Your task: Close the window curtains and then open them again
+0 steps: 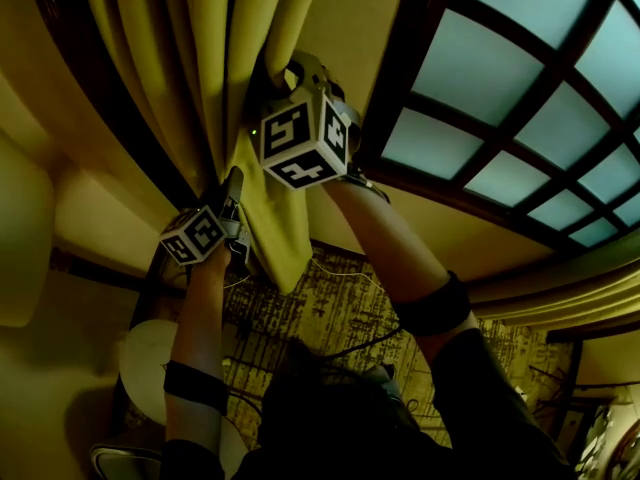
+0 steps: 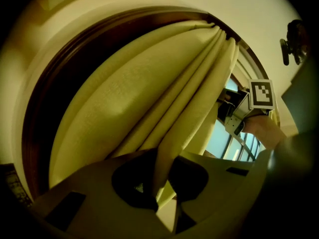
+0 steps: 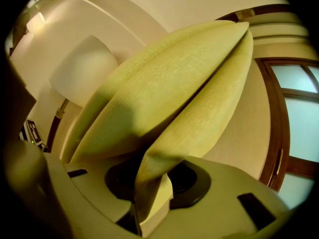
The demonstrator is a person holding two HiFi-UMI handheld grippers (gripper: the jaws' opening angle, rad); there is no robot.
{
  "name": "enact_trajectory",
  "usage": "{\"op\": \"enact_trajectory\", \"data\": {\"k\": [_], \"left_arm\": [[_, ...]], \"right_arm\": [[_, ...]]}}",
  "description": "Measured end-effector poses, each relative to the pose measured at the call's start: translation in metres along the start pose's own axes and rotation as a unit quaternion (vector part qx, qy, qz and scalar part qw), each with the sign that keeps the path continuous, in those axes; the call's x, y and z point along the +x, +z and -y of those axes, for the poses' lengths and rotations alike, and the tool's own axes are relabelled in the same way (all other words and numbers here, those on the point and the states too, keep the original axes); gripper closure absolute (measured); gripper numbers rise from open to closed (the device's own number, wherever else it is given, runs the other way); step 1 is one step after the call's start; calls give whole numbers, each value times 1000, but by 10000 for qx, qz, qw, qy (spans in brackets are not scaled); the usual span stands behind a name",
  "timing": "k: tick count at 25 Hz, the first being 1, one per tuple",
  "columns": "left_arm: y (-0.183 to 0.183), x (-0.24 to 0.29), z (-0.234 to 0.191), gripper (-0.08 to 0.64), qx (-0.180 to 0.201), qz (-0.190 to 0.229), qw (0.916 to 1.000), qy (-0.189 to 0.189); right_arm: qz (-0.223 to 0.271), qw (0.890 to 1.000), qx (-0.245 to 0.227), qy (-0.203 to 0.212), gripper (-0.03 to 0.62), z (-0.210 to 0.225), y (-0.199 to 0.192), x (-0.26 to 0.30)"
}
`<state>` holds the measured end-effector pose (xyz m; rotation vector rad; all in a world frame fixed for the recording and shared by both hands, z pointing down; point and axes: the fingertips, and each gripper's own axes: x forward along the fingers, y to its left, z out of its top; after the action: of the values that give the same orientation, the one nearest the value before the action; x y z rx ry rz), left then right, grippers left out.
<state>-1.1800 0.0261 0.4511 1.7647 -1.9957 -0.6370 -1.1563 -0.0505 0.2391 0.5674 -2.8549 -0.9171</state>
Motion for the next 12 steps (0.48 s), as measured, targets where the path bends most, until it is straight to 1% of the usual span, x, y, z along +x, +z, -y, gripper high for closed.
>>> {"op": "enact_trajectory", "data": {"k": [2, 6, 8, 9, 12], "left_arm": [[-8, 0, 7, 517, 100, 16, 9999, 89], [-32, -7, 30, 454, 387, 130, 9985, 352], [-47, -13, 52, 443, 579, 168, 9973, 424], [-56, -17, 65, 413, 691, 164, 9965, 448], [-87, -28, 108, 356, 1059, 61, 9932, 471]], "right_arm": [[76, 9999, 135, -38, 452, 7, -8, -14], [198, 9980, 603, -71, 410, 27, -24, -60], [250, 9961, 843, -78, 363, 42, -36, -91], [277, 9947, 989, -74, 359, 49, -45, -108], [295, 9887, 1467, -67, 357, 69, -77, -167]]}}
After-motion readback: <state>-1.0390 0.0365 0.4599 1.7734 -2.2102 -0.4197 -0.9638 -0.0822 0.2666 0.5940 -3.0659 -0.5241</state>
